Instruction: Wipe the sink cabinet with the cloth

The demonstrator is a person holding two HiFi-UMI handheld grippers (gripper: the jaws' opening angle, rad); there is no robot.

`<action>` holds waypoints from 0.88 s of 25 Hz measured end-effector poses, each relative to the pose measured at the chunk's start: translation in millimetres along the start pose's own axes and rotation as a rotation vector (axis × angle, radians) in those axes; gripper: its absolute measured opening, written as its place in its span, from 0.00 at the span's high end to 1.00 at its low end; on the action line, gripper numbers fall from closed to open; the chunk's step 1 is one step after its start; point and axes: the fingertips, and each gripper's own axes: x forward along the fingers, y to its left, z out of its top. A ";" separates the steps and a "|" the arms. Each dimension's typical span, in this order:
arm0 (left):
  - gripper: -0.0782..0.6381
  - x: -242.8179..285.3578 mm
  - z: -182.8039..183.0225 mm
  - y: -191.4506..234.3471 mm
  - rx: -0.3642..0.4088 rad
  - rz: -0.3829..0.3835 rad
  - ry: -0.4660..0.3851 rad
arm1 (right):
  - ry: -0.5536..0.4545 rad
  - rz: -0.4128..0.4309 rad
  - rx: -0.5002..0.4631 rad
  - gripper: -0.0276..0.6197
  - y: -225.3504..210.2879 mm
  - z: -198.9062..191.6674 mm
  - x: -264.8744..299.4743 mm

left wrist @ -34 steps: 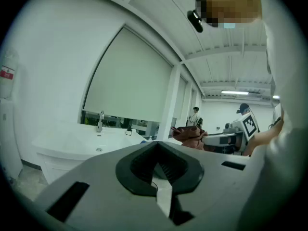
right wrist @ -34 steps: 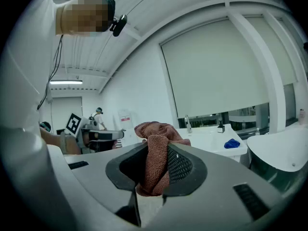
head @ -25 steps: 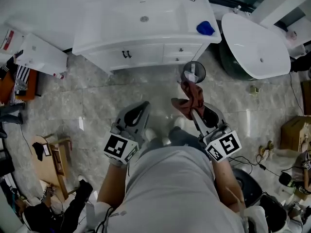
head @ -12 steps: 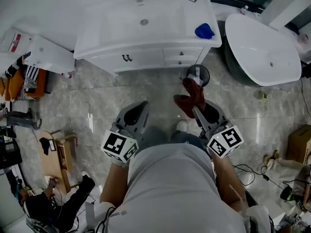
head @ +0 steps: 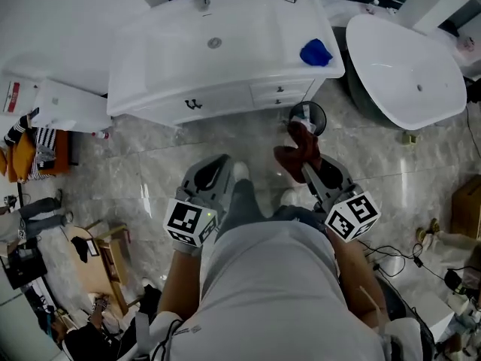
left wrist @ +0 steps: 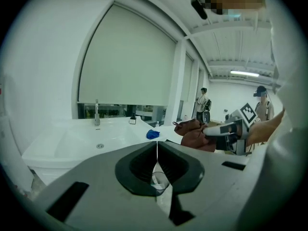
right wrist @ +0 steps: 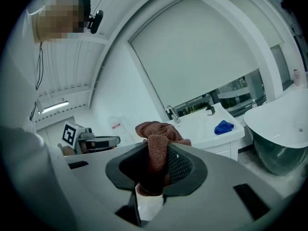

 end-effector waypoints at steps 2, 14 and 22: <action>0.87 10.5 2.7 21.9 0.025 -0.029 0.018 | 0.000 -0.033 0.005 0.79 0.7 3.1 15.4; 0.87 55.8 -17.0 121.3 0.006 -0.217 0.103 | 0.091 -0.172 0.087 0.79 -1.6 -23.0 106.5; 0.87 78.3 -52.4 134.8 -0.088 -0.199 0.159 | 0.208 -0.160 0.119 0.79 -38.9 -51.5 160.6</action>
